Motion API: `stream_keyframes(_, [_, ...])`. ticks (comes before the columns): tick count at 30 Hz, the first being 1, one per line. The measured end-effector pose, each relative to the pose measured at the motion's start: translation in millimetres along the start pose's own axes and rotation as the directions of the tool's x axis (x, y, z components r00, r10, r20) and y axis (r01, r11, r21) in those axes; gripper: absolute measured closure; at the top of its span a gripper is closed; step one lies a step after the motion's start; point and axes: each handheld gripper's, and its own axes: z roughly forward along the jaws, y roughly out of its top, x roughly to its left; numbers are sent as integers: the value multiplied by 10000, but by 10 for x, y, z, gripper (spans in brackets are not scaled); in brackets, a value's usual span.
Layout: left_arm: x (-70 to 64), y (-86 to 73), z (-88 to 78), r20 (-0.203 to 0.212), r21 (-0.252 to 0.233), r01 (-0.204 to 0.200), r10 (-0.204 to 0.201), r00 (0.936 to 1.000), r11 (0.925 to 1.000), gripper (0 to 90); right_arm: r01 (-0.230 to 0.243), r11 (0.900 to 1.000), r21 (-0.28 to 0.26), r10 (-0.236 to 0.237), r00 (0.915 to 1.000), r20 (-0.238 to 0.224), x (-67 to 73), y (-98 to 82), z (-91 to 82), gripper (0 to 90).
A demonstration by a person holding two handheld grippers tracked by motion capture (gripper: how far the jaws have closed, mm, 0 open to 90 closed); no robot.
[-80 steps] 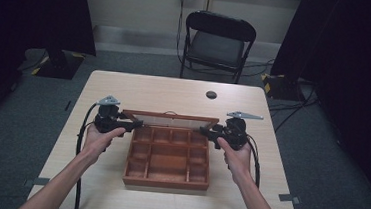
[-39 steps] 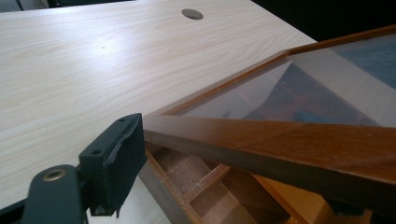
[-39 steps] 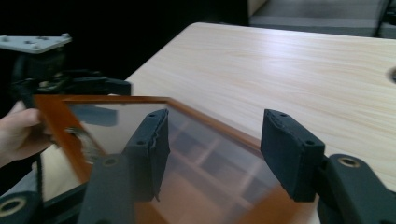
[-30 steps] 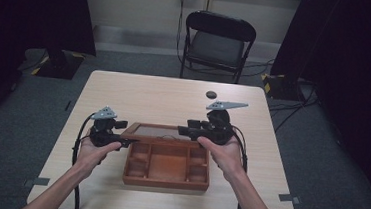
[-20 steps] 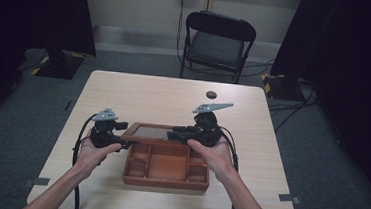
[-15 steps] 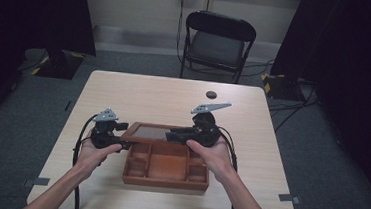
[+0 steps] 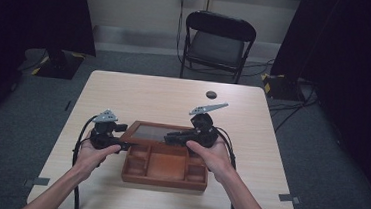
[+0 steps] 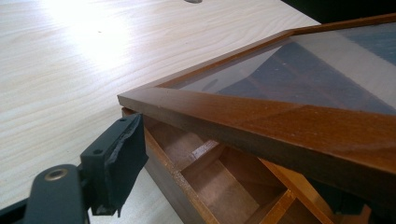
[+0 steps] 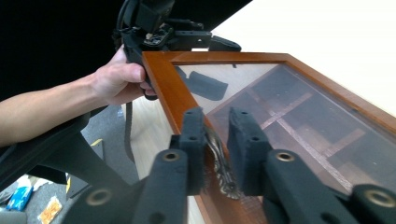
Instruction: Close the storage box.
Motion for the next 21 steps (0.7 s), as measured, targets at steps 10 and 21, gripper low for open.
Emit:
stream_keyframes(10, [-17,-11,-16,-141,145,-163,165,9998,9998,186,150,9999,48,-150,9999,-26,15,-5,5,807])
stream_keyframes(21, [130,-125,-173,-453,214,150,-141,9989,9997,186,338,9992,212,-339,9994,43,33,-38,15,808])
